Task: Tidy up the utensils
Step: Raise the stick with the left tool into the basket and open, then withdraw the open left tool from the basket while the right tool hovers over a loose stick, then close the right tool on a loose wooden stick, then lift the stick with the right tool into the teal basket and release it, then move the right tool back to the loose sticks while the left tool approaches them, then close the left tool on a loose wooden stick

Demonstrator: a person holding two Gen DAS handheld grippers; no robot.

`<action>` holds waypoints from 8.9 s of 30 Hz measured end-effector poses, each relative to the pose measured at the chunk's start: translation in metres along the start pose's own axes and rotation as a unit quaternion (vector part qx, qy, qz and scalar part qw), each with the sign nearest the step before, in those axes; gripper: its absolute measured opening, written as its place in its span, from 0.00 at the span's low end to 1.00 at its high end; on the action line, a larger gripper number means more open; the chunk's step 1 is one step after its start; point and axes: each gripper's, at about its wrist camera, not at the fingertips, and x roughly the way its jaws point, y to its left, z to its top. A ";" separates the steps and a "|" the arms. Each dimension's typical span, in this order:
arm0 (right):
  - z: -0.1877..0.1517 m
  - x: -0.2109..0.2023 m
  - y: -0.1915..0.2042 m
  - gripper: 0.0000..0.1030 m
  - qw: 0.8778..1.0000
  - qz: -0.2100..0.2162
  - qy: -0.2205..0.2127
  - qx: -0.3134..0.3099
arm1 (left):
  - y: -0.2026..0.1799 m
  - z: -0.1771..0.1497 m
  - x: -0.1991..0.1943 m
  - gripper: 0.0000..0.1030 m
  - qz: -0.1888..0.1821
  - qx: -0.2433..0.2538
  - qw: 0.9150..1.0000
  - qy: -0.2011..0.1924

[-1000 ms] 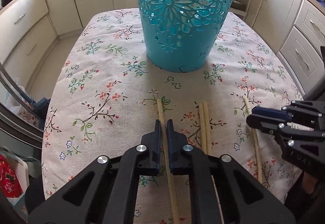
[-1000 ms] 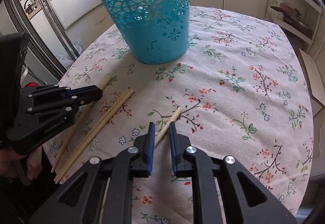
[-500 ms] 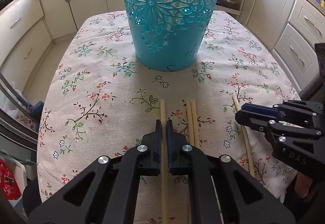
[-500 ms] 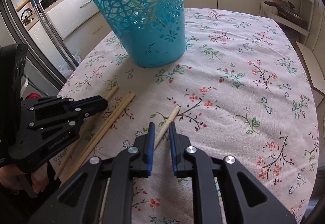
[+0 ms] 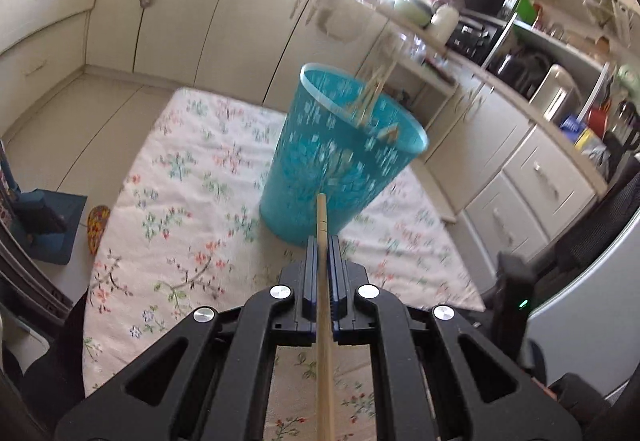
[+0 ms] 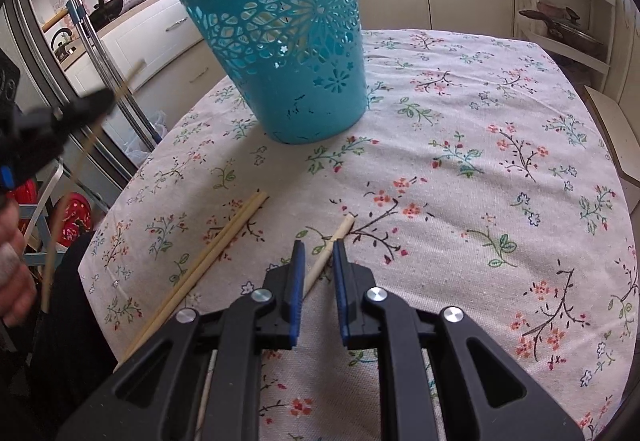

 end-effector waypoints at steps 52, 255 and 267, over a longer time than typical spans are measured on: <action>-0.001 -0.001 -0.004 0.16 1.000 0.010 -0.007 0.005 | -0.058 0.108 0.031 0.20 0.112 0.093 0.965 -0.218; -0.006 -0.003 0.024 0.23 0.994 -0.060 0.033 -0.084 | -0.009 -0.057 0.093 0.05 0.149 0.090 0.977 0.122; -0.004 -0.004 0.016 0.21 0.992 -0.092 0.016 -0.080 | -0.017 -0.056 0.099 0.06 0.157 0.114 0.973 0.124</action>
